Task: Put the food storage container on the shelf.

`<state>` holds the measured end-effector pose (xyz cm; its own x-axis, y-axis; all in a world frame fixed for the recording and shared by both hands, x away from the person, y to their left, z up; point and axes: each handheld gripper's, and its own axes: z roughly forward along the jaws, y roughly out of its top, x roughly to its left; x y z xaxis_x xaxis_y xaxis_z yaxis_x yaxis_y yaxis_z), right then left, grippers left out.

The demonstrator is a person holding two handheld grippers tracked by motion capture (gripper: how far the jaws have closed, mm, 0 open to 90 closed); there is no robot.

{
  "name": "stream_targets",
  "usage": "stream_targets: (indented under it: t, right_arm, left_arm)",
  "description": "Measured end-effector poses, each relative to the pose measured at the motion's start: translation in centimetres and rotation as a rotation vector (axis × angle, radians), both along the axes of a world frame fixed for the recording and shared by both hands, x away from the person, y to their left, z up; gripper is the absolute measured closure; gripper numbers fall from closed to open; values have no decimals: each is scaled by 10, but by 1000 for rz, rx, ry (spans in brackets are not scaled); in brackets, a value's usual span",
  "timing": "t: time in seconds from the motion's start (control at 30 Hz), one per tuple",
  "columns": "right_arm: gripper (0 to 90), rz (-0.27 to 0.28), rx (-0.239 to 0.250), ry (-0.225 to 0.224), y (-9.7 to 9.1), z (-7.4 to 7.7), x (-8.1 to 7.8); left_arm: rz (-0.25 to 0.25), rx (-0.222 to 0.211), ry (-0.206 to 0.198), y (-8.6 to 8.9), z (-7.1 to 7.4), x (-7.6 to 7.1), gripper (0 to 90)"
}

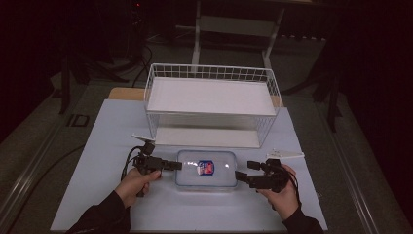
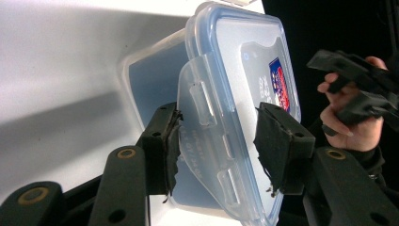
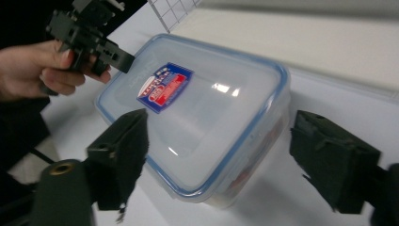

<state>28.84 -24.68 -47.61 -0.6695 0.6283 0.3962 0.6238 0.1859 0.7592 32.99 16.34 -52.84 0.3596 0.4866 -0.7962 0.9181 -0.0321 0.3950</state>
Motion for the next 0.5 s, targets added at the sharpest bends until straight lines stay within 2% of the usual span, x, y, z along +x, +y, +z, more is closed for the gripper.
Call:
stream_targets:
  t: [0.17,0.23,0.33,0.37,0.4,0.43,0.5]
  right_arm:
    - [237,-13,77,124,-5,-14,12]
    - [250,-12,100,158,-5,-19,16]
    - [279,-9,121,195,-4,-25,22]
    - [279,-9,121,195,-4,-25,22]
    - [313,-3,138,229,-4,-29,26]
    - [313,-3,138,229,-4,-29,26]
    - [389,18,127,244,-5,-32,28]
  left_arm:
    - [-11,-1,-24,0,4,-5,536]
    - [-15,0,-32,-1,5,-7,540]
    - [-25,9,-48,-2,6,-10,544]
    - [-25,9,-48,-2,6,-10,548]
    - [-35,6,-59,-4,8,-12,555]
    - [-35,6,-59,-4,8,-12,556]
    - [-41,14,-77,-5,9,-15,558]
